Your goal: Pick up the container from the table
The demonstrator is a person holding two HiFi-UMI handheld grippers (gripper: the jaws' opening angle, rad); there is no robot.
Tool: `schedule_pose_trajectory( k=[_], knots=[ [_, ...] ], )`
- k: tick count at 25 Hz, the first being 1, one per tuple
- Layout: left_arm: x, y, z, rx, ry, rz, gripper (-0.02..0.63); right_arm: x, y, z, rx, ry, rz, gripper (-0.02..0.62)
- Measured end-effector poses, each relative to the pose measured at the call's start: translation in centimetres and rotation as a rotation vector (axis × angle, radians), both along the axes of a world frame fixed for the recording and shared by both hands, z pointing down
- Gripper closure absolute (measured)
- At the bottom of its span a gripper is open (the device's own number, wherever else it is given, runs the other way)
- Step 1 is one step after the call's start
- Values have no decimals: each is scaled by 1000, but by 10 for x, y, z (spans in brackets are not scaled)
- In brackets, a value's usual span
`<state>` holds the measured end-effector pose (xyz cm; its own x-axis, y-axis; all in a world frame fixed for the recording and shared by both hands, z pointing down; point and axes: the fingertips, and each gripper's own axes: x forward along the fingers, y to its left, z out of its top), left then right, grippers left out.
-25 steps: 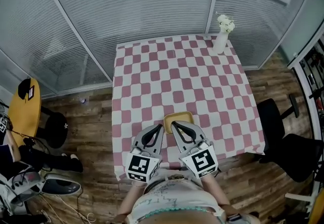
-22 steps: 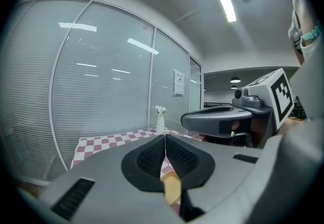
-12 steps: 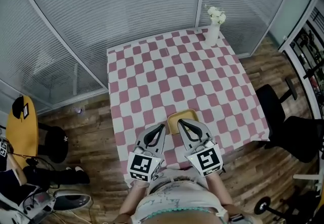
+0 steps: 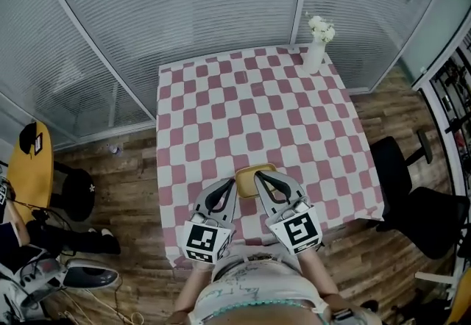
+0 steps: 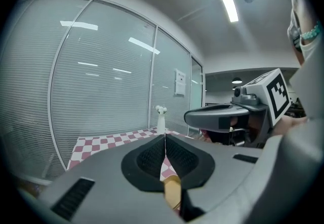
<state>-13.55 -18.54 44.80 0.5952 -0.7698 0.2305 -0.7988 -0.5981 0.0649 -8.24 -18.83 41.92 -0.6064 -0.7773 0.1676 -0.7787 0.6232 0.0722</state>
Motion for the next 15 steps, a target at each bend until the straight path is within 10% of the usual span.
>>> schedule_pose_trajectory(
  k=[15],
  knots=[
    [14, -8, 18, 4, -36, -28, 591, 16, 2, 4, -14, 6, -36, 601]
  ],
)
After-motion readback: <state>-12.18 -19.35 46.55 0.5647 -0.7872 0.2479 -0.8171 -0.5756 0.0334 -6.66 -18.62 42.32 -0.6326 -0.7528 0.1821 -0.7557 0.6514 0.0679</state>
